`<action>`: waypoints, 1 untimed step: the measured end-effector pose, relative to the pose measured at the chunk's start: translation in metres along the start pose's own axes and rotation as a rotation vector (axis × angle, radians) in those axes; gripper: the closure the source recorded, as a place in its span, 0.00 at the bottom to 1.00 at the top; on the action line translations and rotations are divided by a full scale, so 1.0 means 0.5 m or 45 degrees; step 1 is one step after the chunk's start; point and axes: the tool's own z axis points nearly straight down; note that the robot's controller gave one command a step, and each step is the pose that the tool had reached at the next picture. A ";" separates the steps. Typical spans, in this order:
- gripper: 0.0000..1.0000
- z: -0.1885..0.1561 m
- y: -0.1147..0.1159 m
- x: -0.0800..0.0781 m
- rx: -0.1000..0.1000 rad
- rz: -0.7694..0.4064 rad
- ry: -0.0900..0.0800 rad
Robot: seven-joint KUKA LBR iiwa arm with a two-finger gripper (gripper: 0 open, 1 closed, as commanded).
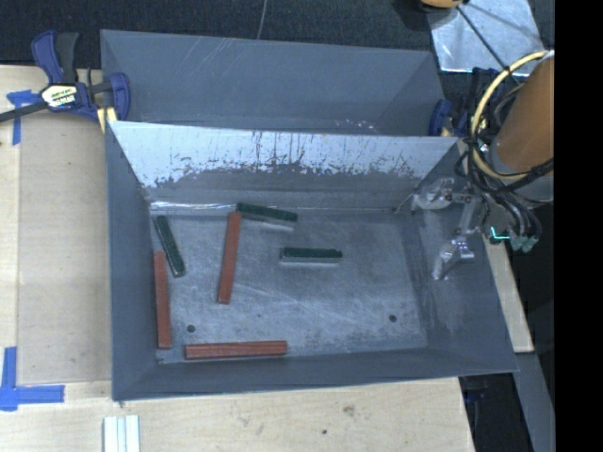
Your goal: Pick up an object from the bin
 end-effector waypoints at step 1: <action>0.00 -0.008 0.001 -0.003 0.002 -0.003 -0.010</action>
Offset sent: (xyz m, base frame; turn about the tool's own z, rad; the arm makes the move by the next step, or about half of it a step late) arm 0.0181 0.0935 -0.1141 0.0329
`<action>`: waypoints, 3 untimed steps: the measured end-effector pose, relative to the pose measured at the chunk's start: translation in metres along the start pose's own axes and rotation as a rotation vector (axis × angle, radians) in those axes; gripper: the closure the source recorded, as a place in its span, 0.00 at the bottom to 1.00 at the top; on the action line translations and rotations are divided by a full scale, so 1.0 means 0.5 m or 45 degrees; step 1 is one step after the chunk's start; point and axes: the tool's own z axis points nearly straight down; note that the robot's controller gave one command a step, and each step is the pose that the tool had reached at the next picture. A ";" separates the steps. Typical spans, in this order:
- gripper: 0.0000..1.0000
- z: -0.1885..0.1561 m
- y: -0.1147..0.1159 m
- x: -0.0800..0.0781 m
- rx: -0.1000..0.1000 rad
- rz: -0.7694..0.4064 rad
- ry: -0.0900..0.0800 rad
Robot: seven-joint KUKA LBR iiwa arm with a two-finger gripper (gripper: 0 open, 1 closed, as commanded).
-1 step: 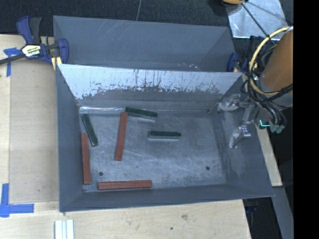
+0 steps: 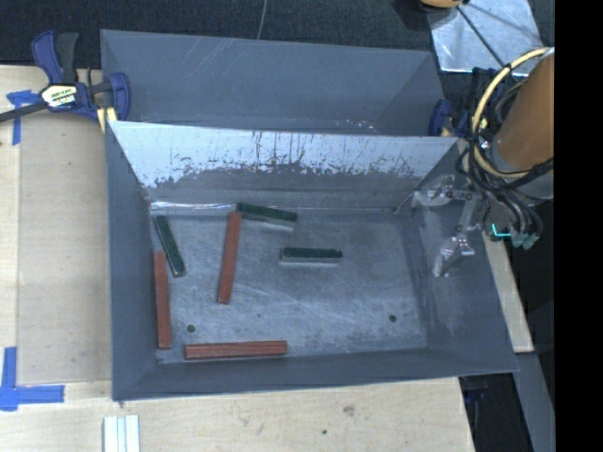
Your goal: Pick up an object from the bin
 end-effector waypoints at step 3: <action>0.00 0.054 0.043 0.009 -0.006 -0.286 0.008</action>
Offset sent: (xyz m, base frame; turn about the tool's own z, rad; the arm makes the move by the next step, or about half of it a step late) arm 0.0150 0.0752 -0.0806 -0.0463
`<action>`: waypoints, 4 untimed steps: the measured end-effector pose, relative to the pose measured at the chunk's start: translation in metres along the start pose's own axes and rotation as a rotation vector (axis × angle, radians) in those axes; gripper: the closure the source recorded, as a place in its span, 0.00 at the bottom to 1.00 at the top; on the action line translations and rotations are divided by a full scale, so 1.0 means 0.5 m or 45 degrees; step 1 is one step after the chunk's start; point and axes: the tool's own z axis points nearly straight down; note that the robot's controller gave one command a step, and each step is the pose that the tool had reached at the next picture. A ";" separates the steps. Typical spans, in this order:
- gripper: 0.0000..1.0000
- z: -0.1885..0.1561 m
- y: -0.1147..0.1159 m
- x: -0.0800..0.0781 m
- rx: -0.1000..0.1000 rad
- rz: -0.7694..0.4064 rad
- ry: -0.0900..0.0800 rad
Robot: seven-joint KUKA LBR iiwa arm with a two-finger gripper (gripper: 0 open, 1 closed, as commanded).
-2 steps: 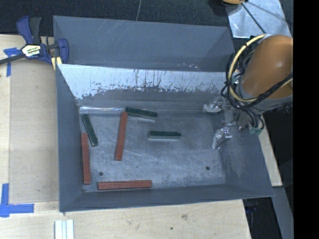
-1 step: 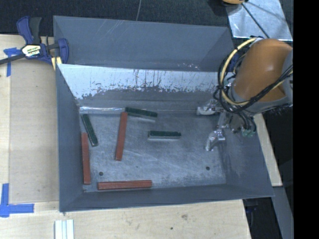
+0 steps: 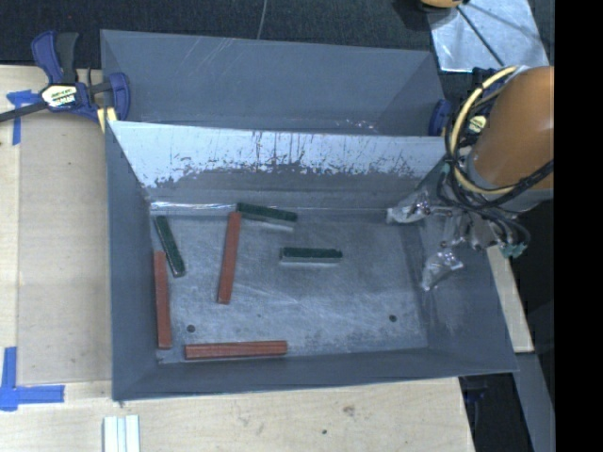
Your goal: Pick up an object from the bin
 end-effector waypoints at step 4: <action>1.00 0.225 0.131 -0.084 0.014 0.001 -0.038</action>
Offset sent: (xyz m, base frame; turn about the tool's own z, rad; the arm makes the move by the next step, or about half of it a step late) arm 0.0571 0.0305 -0.1206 -0.0234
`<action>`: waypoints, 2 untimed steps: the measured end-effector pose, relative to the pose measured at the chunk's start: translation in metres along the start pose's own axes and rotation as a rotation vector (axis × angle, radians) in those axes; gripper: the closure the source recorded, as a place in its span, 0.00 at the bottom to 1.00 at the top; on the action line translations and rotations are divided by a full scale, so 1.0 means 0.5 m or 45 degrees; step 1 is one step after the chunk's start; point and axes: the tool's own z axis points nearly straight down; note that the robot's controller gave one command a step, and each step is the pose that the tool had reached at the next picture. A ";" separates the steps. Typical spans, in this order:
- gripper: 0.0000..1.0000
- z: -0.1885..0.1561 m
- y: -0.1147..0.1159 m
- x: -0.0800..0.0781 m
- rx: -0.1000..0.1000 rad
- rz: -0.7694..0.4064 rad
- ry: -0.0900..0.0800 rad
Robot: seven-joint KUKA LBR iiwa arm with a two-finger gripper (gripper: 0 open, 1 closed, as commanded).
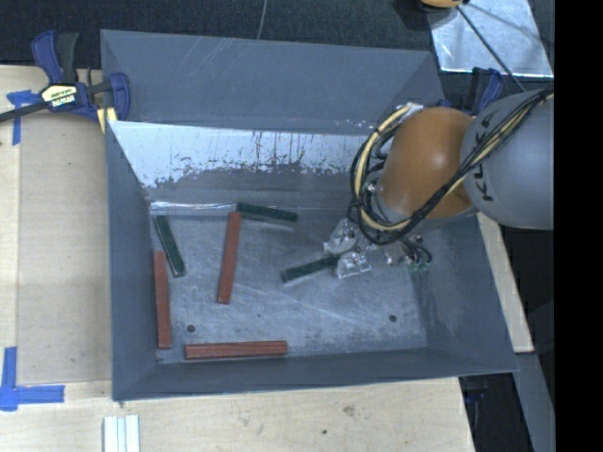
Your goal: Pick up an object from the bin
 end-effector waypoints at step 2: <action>1.00 -0.099 -0.010 -0.006 -0.008 -0.035 0.028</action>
Offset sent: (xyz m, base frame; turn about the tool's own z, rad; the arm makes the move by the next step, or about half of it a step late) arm 0.0194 -0.0280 -0.0084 -0.4364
